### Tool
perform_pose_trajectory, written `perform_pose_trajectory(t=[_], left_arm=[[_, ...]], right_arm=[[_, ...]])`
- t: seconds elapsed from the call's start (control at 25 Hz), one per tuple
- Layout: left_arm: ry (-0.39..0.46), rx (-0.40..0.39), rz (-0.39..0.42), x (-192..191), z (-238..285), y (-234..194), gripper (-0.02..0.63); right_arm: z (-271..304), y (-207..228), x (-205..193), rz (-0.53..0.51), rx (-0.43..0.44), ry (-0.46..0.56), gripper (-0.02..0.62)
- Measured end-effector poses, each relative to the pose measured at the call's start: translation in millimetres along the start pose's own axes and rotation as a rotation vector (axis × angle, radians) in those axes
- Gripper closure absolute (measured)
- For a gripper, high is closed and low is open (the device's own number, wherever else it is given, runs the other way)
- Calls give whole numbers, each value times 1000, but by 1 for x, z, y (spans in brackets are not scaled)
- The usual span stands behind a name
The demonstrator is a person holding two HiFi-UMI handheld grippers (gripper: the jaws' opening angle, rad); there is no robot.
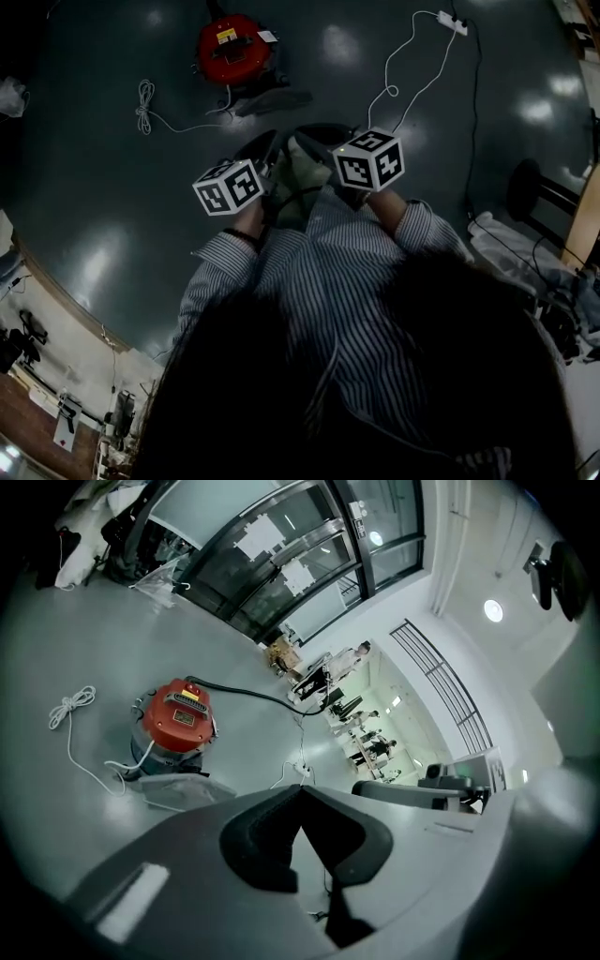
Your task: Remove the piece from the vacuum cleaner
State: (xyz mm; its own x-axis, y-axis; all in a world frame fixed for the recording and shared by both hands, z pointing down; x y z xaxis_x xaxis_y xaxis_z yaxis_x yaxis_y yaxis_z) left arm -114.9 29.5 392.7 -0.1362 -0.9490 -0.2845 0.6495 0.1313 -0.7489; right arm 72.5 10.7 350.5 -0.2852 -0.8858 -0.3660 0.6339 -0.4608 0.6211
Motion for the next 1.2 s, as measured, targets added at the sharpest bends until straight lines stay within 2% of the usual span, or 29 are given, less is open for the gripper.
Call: perform_pose_trajectory(t=[0.16,0.4,0.76,0.92,1.12,1.2], left_arm=[[-12,-12,17,0,12,-13,601],[-36,-40,34,1,42,-48,601],[-110,16,71,6,97,-121,598],[-81,45,78,7,123,-152,564],[-120,78,134,2,150,-184,489],[-134,104,168,4,158,-197,481]], right_arm=[[15,16,7,-34,-10,-48,594],[52,48,16,-141,0,-120,594],[115,114,15,-219,-37,-208,578],[145,145,8,-238,-55,-243,577],[171,173,0,-301,-109,-279,575],[182,184,-1,-326,-122,-292,572]])
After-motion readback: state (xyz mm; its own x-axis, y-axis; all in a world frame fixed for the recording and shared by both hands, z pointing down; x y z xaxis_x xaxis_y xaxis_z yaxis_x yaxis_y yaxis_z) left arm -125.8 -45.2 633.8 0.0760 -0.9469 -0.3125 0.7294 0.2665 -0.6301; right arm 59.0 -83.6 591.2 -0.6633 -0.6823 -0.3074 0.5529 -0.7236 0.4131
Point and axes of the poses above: the fingertips, and each gripper's own axes: z forward along the fingers, y to its right, x out of its top, the point moved 10 cm from there along -z, backward along the fingers, and after that the axes turned 15 degrees about -y, right-handed, at the moved point
